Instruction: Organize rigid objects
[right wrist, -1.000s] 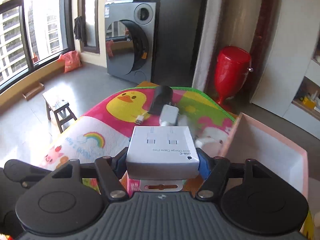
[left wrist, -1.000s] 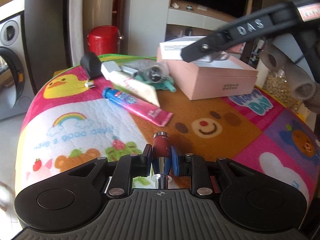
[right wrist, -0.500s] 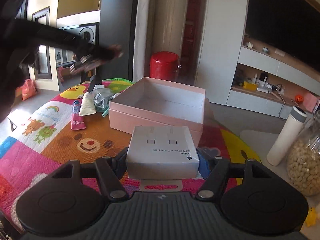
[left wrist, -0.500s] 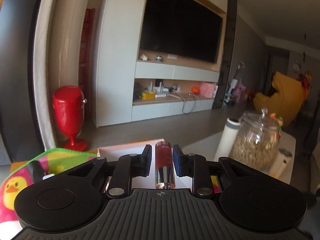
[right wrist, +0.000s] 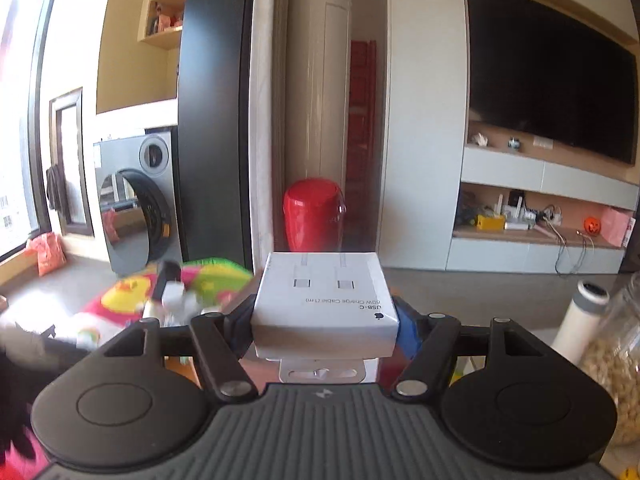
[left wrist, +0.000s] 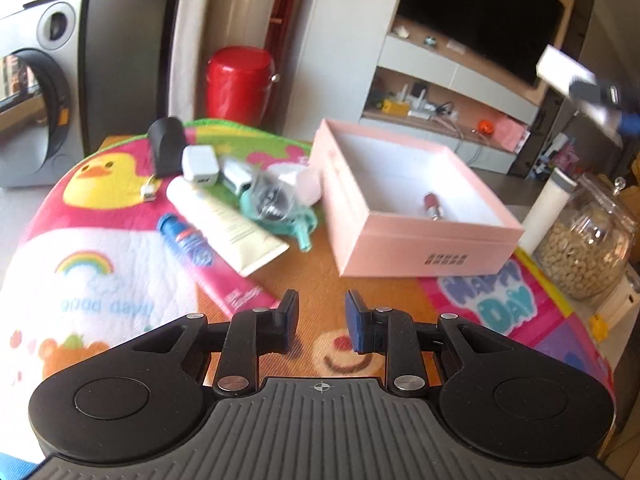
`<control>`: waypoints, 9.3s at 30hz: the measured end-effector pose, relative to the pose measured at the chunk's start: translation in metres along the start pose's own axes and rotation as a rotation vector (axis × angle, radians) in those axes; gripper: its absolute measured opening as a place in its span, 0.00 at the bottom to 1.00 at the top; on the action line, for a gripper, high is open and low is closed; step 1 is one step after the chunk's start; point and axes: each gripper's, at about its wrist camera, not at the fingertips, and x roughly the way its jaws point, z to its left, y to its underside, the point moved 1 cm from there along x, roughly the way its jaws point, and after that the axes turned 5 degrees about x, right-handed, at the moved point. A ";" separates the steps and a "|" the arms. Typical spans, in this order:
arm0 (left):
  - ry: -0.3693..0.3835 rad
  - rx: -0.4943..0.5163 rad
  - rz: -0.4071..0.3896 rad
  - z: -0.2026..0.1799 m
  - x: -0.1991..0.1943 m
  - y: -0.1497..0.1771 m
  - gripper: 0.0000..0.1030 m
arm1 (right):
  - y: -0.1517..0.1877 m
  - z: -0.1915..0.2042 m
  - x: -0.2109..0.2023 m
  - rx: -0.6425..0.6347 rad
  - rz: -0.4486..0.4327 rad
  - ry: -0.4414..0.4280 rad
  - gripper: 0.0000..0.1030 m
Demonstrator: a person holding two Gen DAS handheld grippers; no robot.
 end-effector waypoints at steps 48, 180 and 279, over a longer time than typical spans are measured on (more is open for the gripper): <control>-0.130 -0.094 -0.013 0.056 0.126 -0.112 0.30 | 0.146 0.089 0.063 0.031 0.377 -0.191 0.75; 0.079 0.127 0.158 0.026 -0.014 0.038 0.26 | 0.114 0.088 0.046 -0.091 0.395 -0.172 0.86; -0.139 -0.409 -0.197 0.160 0.091 -0.125 0.25 | 0.082 0.042 0.056 -0.033 0.258 -0.062 0.75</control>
